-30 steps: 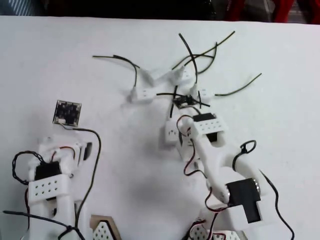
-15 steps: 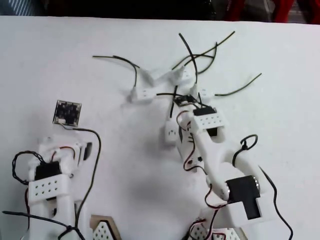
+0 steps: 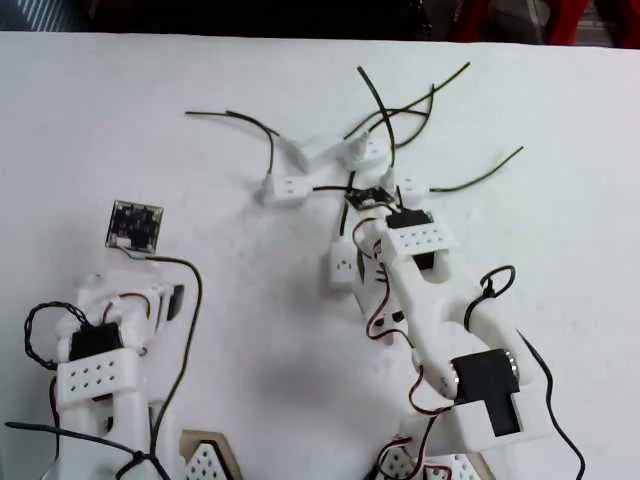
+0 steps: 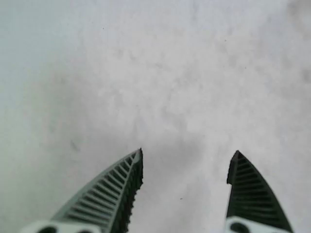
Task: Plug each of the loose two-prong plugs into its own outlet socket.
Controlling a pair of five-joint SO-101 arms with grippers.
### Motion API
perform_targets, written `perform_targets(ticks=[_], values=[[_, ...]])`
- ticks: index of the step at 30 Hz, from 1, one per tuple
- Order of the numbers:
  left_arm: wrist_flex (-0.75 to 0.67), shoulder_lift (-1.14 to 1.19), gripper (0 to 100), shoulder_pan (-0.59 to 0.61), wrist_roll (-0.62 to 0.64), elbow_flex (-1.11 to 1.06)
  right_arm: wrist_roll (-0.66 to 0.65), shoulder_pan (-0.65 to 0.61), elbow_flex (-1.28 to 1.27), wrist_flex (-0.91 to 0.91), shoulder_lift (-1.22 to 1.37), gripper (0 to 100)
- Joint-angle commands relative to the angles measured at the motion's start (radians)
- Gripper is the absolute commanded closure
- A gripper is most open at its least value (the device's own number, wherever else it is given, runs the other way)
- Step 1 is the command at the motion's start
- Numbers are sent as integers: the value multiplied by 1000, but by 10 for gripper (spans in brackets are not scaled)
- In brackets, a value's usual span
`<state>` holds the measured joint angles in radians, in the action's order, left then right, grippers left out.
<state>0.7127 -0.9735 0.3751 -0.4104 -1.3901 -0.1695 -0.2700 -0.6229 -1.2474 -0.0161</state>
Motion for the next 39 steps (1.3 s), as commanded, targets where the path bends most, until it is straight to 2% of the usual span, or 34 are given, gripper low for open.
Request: perform_targets(ticks=[1,10,26,31,39], values=[[-18,-28,721,2,-11,6,-8,2,26,-12,-4,979],[-18,-28,721,2,-11,5,-58,-2,-12,-8,-4,981],[-18,-28,721,2,-11,5,-60,-4,-23,-13,-4,976],[-18,-28,721,2,-11,5,-57,-4,-21,-50,-4,902],[-18,-28,721,2,-11,5,-57,-2,-17,-50,-5,953]])
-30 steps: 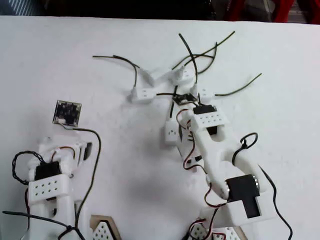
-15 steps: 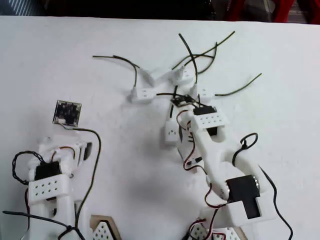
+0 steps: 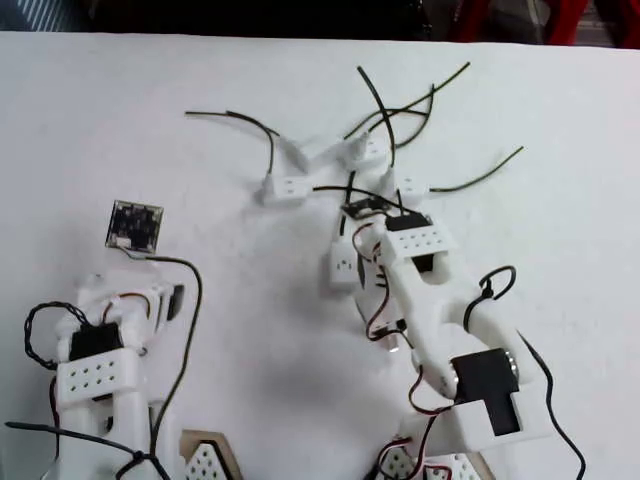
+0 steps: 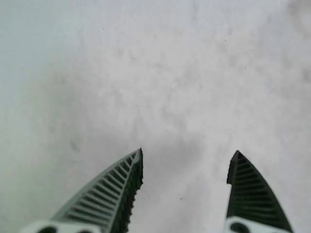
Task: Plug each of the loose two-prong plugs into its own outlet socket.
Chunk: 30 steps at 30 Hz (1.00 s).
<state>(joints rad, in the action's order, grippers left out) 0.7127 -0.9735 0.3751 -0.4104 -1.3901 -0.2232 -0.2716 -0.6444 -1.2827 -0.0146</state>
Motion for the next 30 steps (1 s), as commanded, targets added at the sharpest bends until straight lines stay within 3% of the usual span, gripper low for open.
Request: perform_targets(ticks=[1,10,20,24,30], values=[[-18,-28,721,2,-11,5,-3,1,5,-15,-7,957],[-18,-28,721,2,-11,5,-6,-4,28,-54,-54,981],[-18,-28,721,2,-11,5,0,-101,101,-168,-456,981],[-20,-28,721,1,-11,5,49,-148,58,-79,-559,981],[-20,-30,718,-2,-3,14,81,-208,-137,220,-641,981]])
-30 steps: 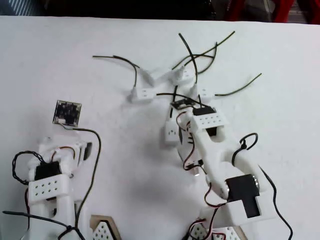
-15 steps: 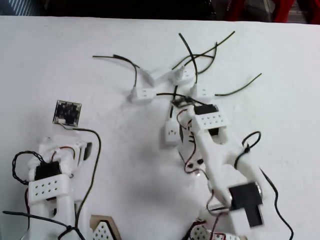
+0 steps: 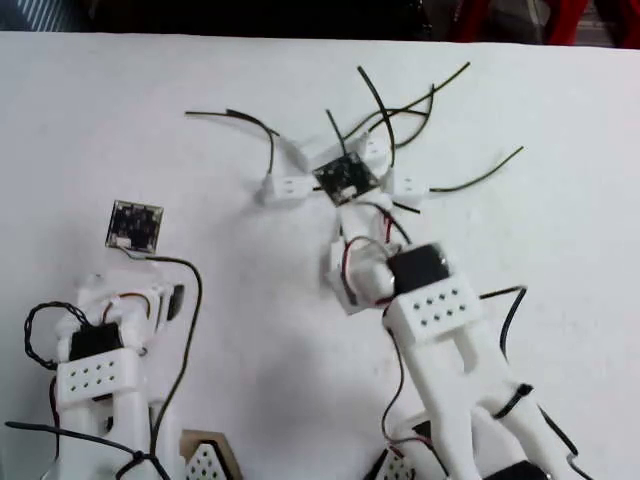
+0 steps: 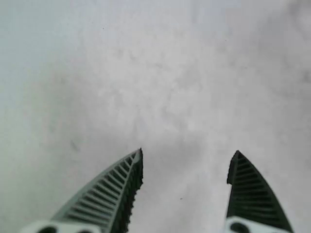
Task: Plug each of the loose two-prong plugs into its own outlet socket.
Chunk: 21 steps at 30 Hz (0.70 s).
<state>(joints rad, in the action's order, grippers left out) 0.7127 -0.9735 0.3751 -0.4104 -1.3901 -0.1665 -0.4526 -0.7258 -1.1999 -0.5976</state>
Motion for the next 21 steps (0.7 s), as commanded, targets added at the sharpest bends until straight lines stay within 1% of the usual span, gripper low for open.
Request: perform_targets(ticks=[1,4,7,8,14,16,21], values=[[-20,-30,718,-4,-2,26,44,-33,-86,191,-71,981],[-11,-30,718,-35,0,72,86,-61,-173,334,-116,981],[-11,-30,721,-71,6,140,120,-107,-239,418,-174,981],[-11,-30,721,-84,26,164,127,-120,-258,432,-197,981],[-11,-30,721,-185,198,292,149,-185,-347,446,-381,981],[-11,-30,721,-226,259,315,169,-209,-391,460,-461,981],[-11,-30,721,-321,407,345,169,-269,-525,512,-674,981]])
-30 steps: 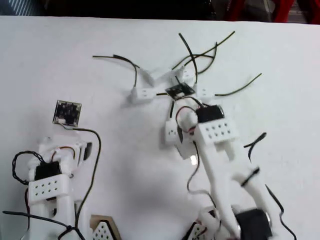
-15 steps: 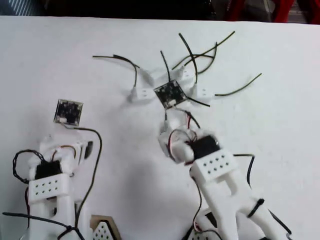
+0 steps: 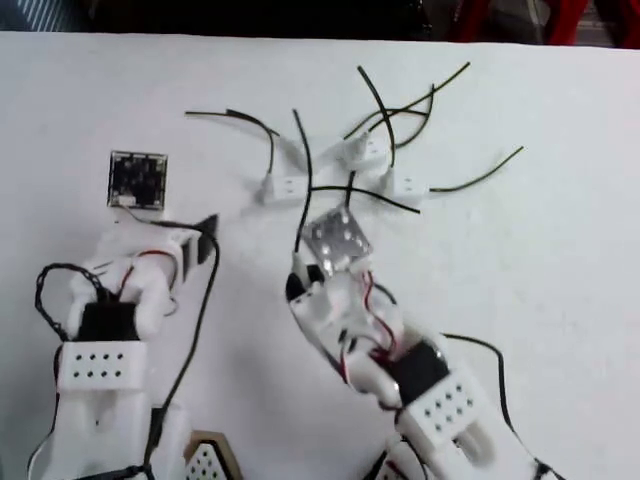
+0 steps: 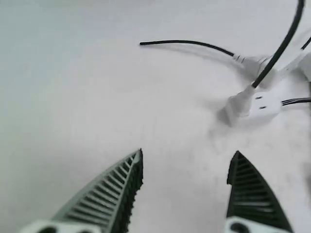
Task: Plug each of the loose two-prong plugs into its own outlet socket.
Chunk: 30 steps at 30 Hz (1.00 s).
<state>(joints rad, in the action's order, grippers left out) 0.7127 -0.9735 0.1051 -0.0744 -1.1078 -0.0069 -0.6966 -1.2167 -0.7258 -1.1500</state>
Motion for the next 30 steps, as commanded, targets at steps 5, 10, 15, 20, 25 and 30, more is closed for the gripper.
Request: perform_targets(ticks=[5,10,15,20,25,30], values=[[-9,-30,721,-162,86,66,2,-39,-130,48,-266,981],[94,-77,721,-295,71,84,0,-36,-163,47,-286,981],[232,-302,721,-450,12,60,0,-35,-164,45,-286,981],[302,-473,721,-578,-21,-21,0,-33,-164,31,-291,981],[292,-487,721,-510,-15,-43,2,33,-158,16,-295,981],[262,-481,719,-406,-12,-43,8,145,-143,38,-295,981]])
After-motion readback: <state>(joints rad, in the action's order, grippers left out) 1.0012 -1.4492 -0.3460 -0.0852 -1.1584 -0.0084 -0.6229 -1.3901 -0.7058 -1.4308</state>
